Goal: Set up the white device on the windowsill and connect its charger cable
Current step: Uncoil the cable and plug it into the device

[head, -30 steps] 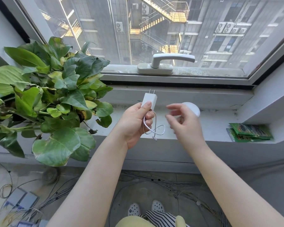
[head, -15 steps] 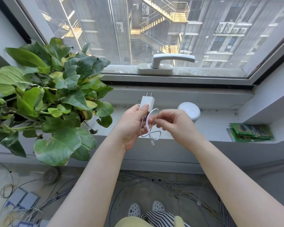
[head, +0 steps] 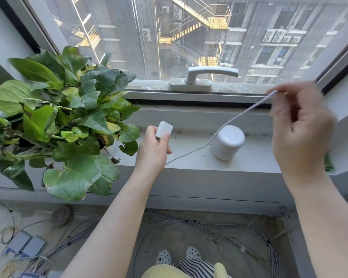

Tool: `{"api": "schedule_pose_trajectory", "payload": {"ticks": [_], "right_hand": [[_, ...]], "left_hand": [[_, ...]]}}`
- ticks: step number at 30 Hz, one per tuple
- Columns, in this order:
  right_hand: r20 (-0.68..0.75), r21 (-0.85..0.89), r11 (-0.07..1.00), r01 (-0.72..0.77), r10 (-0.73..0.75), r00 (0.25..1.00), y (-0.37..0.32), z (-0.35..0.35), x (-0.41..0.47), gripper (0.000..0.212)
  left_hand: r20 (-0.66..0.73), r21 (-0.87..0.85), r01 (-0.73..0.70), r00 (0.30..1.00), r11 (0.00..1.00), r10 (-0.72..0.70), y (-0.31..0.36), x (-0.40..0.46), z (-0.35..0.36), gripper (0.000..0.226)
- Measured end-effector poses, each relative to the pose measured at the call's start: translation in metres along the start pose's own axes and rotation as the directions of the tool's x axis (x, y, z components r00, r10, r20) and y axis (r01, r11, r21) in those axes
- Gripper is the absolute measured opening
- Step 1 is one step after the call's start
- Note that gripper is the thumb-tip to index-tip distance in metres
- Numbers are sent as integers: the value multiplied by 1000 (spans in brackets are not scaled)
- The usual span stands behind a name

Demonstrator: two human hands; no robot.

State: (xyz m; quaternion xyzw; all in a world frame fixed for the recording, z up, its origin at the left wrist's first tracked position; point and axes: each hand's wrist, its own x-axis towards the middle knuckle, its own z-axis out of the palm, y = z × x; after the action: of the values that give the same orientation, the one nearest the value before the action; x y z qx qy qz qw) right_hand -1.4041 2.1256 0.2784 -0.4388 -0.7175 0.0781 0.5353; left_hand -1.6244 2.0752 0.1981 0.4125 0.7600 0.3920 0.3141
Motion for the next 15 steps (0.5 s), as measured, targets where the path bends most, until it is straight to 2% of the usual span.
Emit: {"api": "schedule_pose_trajectory", "payload": {"ticks": [3, 5, 7, 11, 13, 15], "right_hand": [[300, 25, 992, -127, 113, 947, -1, 9, -1, 11], [466, -38, 966, -254, 242, 851, -1, 20, -6, 12], [579, -177, 943, -283, 332, 744, -1, 32, -14, 14], [649, -335, 913, -233, 403, 646, -5, 60, -35, 17], [642, -350, 903, -249, 425, 638, -7, 74, -43, 15], [608, -334, 897, -290, 440, 660, -7, 85, -48, 16]], "left_hand": [[73, -208, 27, 997, 978, -12, 3, 0, 4, 17], [104, -337, 55, 994, 940, -21, 10, -1, 7, 16], [150, -469, 104, 988, 877, -37, 16, -4, 8, 15], [276, -640, 231, 959, 733, -61, 23, -6, 9, 14], [296, -645, 268, 951, 715, -90, 24, -7, 12, 15], [297, -626, 279, 949, 728, -109, 22, -6, 16, 18]]}}
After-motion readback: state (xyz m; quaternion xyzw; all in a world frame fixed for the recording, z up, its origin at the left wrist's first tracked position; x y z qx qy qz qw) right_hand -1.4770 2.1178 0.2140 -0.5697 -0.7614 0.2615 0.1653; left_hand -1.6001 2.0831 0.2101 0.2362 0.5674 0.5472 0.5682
